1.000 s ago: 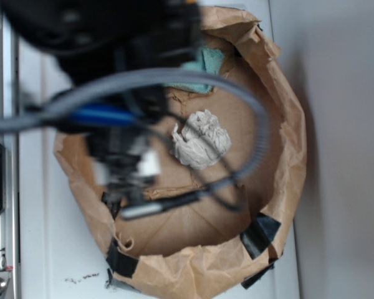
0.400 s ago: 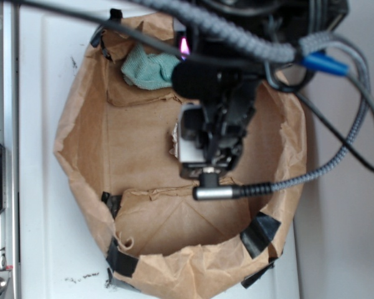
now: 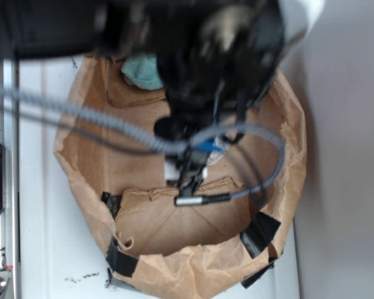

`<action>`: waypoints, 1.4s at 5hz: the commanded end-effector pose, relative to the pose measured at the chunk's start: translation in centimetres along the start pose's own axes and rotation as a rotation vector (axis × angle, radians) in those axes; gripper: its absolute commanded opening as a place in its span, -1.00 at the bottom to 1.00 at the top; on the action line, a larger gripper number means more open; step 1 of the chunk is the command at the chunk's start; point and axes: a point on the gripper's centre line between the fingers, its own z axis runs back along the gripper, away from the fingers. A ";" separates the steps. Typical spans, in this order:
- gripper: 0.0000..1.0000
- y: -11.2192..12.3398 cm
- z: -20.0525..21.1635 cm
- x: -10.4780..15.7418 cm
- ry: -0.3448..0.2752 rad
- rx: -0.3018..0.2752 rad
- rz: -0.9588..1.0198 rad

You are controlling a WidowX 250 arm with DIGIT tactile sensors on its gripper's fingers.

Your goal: Grab the white paper.

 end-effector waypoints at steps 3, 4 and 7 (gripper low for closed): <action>1.00 0.3 -8.2 3.3 0.075 0.030 -0.040; 1.00 0.2 -8.4 3.9 0.073 0.041 -0.033; -1.00 0.6 -7.0 4.9 0.050 0.066 -0.025</action>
